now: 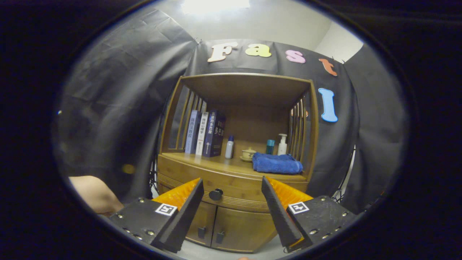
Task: Pull open the drawer, take out the items inside it, and place them on the countertop above the cabinet.
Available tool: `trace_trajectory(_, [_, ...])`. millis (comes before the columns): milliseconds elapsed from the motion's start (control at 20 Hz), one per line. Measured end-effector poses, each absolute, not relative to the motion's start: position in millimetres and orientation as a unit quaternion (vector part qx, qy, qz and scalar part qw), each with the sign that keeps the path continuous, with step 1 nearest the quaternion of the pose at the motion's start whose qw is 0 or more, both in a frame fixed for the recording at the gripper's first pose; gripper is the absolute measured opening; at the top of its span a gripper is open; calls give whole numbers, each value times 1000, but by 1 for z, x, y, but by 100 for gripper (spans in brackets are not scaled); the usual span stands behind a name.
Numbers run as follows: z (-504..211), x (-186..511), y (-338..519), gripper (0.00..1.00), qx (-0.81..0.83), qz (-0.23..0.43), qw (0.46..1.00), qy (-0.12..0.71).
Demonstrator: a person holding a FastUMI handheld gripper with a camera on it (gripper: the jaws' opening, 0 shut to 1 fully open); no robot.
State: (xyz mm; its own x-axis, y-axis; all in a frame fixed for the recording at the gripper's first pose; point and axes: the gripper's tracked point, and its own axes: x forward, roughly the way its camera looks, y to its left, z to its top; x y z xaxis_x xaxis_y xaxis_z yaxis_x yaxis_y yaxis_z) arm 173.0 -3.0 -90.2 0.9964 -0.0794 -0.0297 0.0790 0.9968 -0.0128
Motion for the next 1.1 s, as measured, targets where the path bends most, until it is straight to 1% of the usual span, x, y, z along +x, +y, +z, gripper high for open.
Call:
trace_trajectory(200, [-132,225,11,97,1,-53,998,40])
trace_trajectory(350, [-167,260,18,97,5,-67,995,73])
trace_trajectory(600, [-204,294,32,96,9,-76,991,111])
trace_trajectory(750, [-210,305,31,71,-8,-88,990,110])
trace_trajectory(900, [-218,317,29,47,13,-99,988,120])
trace_trajectory(1000, [-228,321,29,46,32,-102,984,140])
trace_trajectory(1050, [-221,326,27,44,41,-113,985,127])
trace_trajectory(1100, [-221,326,26,43,35,-116,983,137])
